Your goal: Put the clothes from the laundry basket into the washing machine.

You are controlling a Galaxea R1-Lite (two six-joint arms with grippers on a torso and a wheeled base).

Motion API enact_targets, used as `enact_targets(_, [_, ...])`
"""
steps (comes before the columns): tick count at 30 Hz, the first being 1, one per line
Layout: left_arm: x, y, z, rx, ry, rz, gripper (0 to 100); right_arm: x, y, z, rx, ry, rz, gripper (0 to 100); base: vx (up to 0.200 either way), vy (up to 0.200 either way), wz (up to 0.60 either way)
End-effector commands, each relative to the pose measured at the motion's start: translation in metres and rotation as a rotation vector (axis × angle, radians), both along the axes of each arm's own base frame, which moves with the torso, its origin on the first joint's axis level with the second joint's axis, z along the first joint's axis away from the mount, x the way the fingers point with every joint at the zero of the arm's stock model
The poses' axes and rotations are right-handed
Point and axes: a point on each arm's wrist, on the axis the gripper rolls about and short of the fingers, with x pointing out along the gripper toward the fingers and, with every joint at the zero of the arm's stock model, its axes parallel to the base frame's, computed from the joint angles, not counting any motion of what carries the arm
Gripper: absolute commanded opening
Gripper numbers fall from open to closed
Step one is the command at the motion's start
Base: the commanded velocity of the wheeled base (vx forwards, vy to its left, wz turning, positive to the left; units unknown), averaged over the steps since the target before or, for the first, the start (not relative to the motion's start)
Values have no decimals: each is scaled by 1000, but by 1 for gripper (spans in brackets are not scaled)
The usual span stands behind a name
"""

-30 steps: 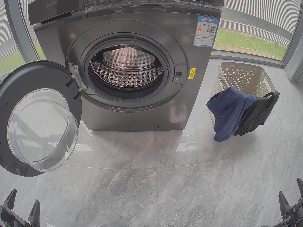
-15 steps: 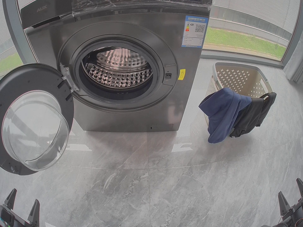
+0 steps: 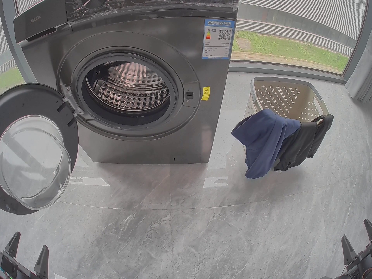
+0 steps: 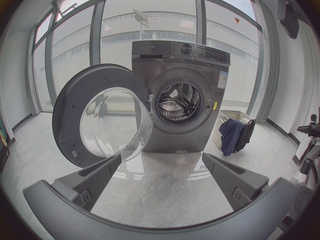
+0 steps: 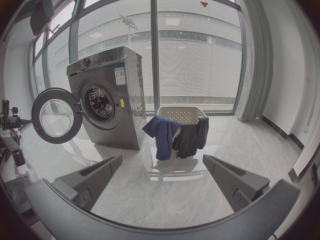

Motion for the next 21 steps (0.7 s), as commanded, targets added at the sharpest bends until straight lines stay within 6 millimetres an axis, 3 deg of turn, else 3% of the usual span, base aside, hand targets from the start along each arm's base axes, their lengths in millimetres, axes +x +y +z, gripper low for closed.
enact_targets(1, [0, 0, -4, -1, 4, 2, 100, 0, 0, -5, -1, 5, 2, 100, 0, -200, 0])
enact_targets(14, [0, 0, -4, -1, 4, 2, 100, 0, 0, -5, -1, 5, 2, 100, 0, -200, 0])
enact_targets(21, [0, 0, -4, -1, 4, 2, 100, 0, 0, -5, -1, 5, 2, 100, 0, 0, 0])
